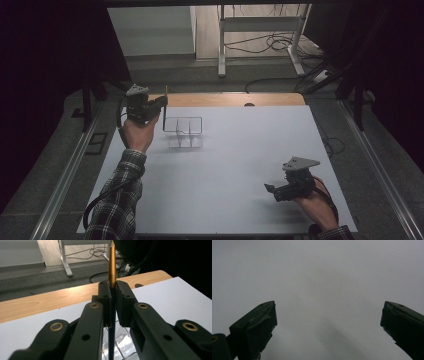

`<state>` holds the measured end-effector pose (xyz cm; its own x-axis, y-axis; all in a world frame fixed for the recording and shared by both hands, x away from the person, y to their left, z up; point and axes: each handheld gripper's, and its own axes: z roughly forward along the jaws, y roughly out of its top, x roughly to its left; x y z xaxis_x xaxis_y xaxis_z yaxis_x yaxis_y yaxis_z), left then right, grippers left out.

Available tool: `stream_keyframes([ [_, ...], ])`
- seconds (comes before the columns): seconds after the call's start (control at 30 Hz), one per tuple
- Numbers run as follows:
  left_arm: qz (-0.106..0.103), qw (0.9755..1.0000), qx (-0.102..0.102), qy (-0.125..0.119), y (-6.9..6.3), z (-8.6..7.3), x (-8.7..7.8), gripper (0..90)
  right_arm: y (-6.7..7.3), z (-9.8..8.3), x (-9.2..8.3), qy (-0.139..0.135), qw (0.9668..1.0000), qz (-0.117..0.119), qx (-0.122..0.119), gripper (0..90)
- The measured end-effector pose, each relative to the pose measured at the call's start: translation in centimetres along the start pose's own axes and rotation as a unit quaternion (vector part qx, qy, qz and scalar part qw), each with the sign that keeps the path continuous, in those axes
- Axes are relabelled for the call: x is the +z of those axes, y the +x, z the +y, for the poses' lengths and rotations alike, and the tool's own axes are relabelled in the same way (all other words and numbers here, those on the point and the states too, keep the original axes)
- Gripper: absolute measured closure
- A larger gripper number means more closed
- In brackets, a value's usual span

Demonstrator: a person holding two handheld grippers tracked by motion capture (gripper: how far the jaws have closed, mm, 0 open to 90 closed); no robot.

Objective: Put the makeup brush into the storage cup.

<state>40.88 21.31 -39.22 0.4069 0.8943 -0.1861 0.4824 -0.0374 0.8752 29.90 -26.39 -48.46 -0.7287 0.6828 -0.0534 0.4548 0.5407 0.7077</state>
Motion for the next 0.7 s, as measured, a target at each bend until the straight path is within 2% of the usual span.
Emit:
stream_keyframes([
  [0.23, 0.002, 0.9999, -0.011, -0.012, 0.1, -0.3, 0.7, 83.9, 0.0, 0.0, 0.0, 0.001, 1.0, 0.001, 0.0, 0.7],
  [0.7, 0.02, 0.9995, 0.006, -0.024, -0.5, -0.9, 1.8, 83.9, 0.1, 0.0, 0.1, 0.0, 1.0, 0.003, -0.001, 0.7],
])
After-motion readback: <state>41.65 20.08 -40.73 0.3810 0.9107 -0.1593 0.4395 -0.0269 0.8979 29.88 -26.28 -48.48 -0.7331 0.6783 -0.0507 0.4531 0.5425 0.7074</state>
